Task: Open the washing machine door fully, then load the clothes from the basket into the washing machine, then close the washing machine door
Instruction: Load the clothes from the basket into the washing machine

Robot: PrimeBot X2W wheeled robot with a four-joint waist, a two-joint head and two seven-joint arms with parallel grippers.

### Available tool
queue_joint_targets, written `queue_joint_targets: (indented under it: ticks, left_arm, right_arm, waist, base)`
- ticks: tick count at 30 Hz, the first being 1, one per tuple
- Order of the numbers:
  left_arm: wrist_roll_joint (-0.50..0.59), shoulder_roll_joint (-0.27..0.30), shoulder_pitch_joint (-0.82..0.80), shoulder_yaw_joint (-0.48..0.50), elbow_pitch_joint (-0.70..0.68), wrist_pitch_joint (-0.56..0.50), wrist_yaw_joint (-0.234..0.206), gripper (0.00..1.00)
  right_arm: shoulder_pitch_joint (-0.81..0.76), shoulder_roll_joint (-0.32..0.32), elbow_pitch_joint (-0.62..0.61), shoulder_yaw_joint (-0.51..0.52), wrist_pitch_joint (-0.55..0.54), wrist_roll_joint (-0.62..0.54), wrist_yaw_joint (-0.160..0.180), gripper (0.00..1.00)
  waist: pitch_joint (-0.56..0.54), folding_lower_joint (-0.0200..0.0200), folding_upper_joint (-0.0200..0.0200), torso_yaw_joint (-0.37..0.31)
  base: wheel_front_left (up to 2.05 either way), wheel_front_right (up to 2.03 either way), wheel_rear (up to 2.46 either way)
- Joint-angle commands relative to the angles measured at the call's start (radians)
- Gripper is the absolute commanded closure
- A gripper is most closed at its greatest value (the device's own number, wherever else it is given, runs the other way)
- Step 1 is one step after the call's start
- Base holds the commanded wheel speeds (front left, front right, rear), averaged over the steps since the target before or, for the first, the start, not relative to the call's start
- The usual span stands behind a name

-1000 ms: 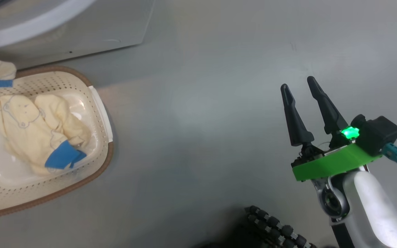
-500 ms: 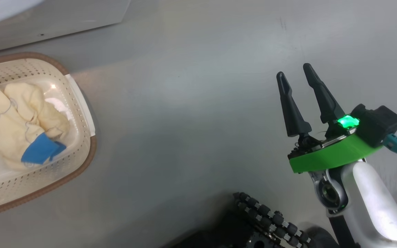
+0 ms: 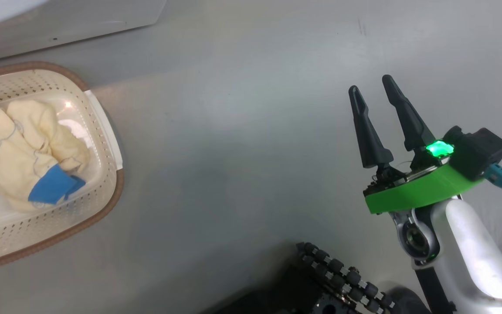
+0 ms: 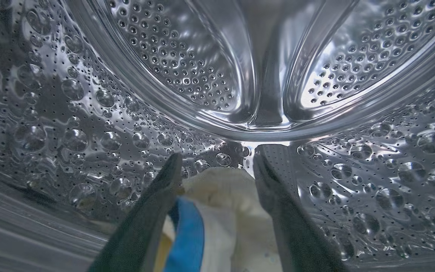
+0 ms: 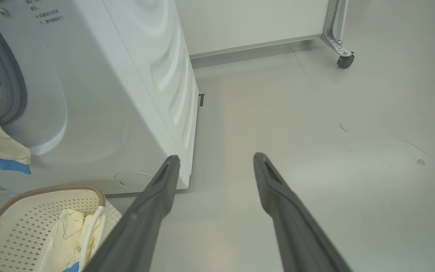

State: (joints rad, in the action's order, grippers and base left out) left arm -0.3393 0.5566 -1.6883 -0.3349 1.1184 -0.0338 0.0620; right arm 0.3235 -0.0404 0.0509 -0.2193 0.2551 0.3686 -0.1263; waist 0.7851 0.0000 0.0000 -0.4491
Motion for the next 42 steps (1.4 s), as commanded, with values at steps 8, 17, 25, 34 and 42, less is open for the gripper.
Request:
queue_joint_targets:
  ticks: [8,17,25,34,42]
  left_arm:
    - [-0.045,-0.015,0.05,0.013,-0.003,0.055,-0.008,0.0]
    - [-0.065,-0.05,0.185,0.013,-0.039,0.165,-0.029,0.0]
    - [-0.098,-0.072,0.357,0.023,-0.123,0.241,-0.042,0.0]
    - [-0.127,-0.088,0.59,0.037,-0.303,0.278,-0.084,0.0]
    - [-0.172,-0.09,0.837,0.053,-0.466,0.267,-0.129,0.0]
  right_arm:
    - [-0.005,-0.01,-0.019,0.021,0.007,-0.018,-0.004,0.0]
    - [-0.018,-0.01,-0.019,0.058,0.007,-0.055,-0.004,0.0]
    - [-0.041,-0.01,-0.013,0.095,0.007,-0.09,-0.004,0.0]
    - [-0.075,-0.01,0.0,0.132,0.007,-0.129,-0.004,0.0]
    - [-0.113,-0.01,0.015,0.155,0.007,-0.171,-0.004,0.0]
  waist:
    - [-0.038,0.0,0.0,0.038]
    - [-0.095,0.0,0.0,0.083]
    - [-0.17,0.0,0.0,0.124]
    - [-0.254,0.0,0.0,0.171]
    - [-0.358,0.0,0.0,0.219]
  base:
    - [0.0,0.0,0.0]
    - [0.0,0.0,0.0]
    - [0.0,0.0,0.0]
    - [0.0,0.0,0.0]
    - [0.0,0.0,0.0]
